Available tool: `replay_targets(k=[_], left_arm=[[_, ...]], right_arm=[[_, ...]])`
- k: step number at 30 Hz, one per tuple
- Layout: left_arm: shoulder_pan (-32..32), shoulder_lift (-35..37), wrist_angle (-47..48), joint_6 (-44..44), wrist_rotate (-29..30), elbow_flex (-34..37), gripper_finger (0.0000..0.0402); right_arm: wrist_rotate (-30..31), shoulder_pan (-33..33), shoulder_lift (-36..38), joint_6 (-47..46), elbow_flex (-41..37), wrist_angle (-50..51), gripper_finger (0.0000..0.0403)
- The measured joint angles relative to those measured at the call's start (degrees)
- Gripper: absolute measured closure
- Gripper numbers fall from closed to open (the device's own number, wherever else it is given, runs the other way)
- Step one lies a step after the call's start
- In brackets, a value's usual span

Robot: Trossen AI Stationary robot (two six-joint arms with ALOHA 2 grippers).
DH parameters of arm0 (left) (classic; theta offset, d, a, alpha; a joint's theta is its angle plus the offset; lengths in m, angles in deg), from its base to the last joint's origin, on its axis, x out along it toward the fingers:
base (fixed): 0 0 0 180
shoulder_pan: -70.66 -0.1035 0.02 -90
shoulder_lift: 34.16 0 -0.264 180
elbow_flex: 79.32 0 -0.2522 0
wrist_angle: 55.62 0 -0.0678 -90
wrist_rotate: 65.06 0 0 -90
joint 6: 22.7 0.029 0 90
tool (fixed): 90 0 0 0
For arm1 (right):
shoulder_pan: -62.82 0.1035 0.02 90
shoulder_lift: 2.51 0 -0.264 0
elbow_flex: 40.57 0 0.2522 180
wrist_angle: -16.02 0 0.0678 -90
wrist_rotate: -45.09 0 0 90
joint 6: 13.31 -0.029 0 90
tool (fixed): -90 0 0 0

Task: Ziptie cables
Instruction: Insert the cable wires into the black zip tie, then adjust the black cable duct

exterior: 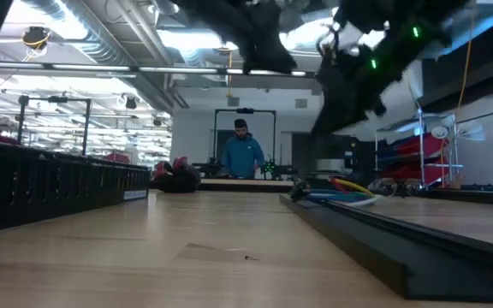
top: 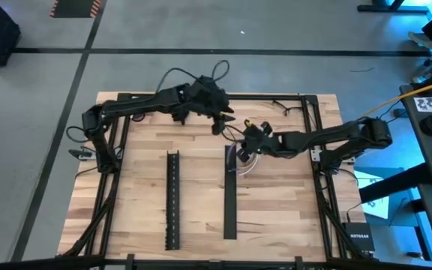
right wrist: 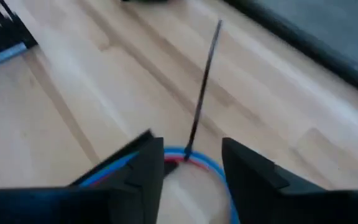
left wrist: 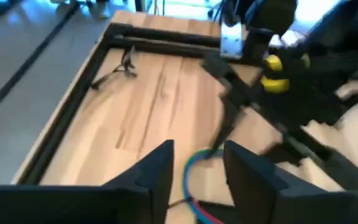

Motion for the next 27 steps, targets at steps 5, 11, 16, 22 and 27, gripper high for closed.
replay_targets(k=[5, 11, 16, 22, 27], left_arm=[[0.65, 1.62, 10.75, -4.18, -0.37, -0.31, 0.0226], [3.87, -0.45, 7.30, -10.83, -0.08, 4.76, 0.0219], [6.54, -4.69, 5.07, -19.42, 1.44, 7.60, 0.0219], [9.89, -10.04, 0.28, -28.14, 8.34, 7.41, 0.0219], [11.52, -14.83, -2.29, -36.69, 13.39, 7.56, 0.0219]], right_arm=[[-3.04, -0.01, 2.52, 7.26, 9.00, 17.87, 0.0215], [-14.07, -1.71, 6.95, 13.53, 10.62, 28.19, 0.0213], [-20.31, -7.27, 10.77, 22.66, 6.64, 29.67, 0.0214], [-27.17, -14.45, 13.79, 33.03, 1.42, 23.58, 0.0214], [-29.96, -18.52, 14.90, 39.78, -2.46, 20.47, 0.0214]])
